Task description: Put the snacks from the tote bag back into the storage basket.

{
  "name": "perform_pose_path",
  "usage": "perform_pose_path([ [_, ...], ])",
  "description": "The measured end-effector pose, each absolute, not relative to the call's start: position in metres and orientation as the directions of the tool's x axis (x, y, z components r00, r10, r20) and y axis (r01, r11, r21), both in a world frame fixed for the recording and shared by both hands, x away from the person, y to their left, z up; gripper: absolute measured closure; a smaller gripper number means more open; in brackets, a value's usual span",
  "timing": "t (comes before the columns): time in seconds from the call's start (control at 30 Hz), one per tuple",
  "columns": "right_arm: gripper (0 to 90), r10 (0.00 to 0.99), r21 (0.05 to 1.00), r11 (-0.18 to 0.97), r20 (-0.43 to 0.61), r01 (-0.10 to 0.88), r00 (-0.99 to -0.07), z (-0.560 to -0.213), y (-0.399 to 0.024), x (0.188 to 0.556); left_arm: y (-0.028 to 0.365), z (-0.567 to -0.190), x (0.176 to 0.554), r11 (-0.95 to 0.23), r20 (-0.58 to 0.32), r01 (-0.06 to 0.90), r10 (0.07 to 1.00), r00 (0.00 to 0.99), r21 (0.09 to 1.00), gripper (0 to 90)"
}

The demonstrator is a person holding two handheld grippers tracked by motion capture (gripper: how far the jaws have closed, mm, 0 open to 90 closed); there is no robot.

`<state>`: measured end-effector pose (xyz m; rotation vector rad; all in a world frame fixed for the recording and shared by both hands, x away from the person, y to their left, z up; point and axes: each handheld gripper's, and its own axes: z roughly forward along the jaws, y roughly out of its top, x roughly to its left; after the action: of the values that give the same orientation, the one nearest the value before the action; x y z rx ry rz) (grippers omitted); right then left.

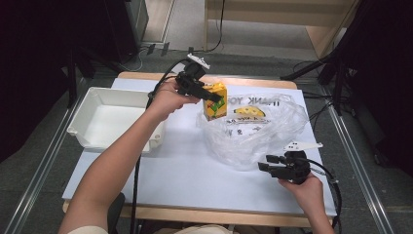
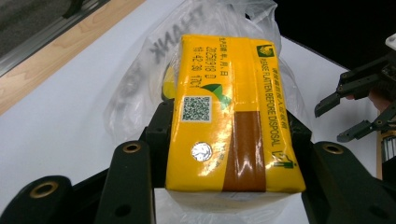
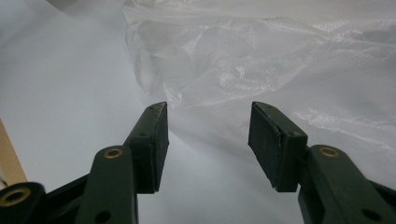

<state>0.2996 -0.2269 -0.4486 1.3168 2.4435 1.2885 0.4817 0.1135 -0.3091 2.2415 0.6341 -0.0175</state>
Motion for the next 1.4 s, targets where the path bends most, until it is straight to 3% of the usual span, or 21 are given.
perform_pose_path([
  [1.4,48.9,0.712,0.706,0.278,0.304,0.651,-0.633,-0.45,-0.224,0.301,0.196,-0.3,0.471,-0.507,-0.198,0.506,0.543,0.816,0.698,52.7],
])
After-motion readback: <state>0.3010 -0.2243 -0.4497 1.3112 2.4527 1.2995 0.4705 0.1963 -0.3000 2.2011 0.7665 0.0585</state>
